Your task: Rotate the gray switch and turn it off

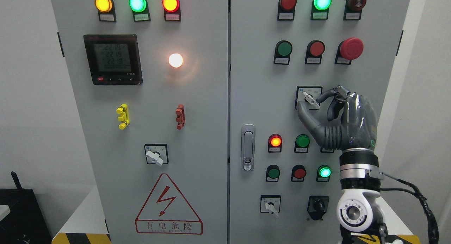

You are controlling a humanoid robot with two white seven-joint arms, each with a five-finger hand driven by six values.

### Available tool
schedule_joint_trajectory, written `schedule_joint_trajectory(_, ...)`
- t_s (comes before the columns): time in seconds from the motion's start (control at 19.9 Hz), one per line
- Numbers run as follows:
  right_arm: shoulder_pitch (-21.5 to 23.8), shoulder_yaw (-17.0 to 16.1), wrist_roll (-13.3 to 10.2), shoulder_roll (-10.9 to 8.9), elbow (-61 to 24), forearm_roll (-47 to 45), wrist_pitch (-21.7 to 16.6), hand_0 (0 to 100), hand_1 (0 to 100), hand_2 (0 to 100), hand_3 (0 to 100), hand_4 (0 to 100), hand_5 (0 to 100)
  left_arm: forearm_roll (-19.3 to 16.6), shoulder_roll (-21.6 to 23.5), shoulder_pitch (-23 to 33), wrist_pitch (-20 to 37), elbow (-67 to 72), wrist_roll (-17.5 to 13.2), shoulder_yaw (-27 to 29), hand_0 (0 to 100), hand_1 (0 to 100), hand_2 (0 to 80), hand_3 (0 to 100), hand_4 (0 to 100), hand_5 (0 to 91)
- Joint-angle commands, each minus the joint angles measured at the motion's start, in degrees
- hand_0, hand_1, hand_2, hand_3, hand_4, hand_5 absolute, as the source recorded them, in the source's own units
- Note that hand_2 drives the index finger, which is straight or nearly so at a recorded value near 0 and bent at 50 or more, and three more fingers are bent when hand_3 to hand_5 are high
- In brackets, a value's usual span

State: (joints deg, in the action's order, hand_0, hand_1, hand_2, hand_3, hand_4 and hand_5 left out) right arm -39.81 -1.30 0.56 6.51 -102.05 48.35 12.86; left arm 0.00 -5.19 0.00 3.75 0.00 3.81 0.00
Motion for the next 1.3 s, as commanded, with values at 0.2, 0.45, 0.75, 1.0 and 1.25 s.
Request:
schedule_joint_trajectory(0.2, -0.45, -0.45, -0.03, -0.1, 1.41, 0.61, 0.06, 12, 49, 58, 99, 94, 100, 1.06, 0.01, -0.53, 0.03, -1.49, -0.03, 0.44, 12, 39, 0.0, 0, 0, 0.0)
schedule_joint_trajectory(0.45, -0.88, -0.45, -0.29, -0.1, 1.59, 0.61, 0.15, 12, 48, 59, 99, 94, 100, 1.14, 0.01, -0.53, 0.03, -1.49, -0.03, 0.44, 12, 39, 0.0, 0, 0, 0.0)
schedule_joint_trajectory(0.75, -1.5, -0.54, -0.82, -0.1, 1.85, 0.61, 1.55, 13, 46, 59, 99, 94, 100, 1.14, 0.01, -0.53, 0.03, -1.49, -0.03, 0.44, 12, 39, 0.0, 0, 0, 0.0)
schedule_joint_trajectory(1.0, -1.76, -0.45, -1.17, -0.1, 2.03, 0.61, 1.64, 14, 46, 59, 99, 94, 100, 1.14, 0.01, -0.53, 0.03, -1.49, -0.03, 0.44, 12, 39, 0.0, 0, 0, 0.0)
schedule_joint_trajectory(1.25, -1.76, -0.54, -1.17, -0.1, 2.03, 0.61, 1.64, 15, 45, 59, 99, 94, 100, 1.14, 0.01, -0.53, 0.03, -1.49, -0.03, 0.44, 12, 39, 0.0, 0, 0, 0.0)
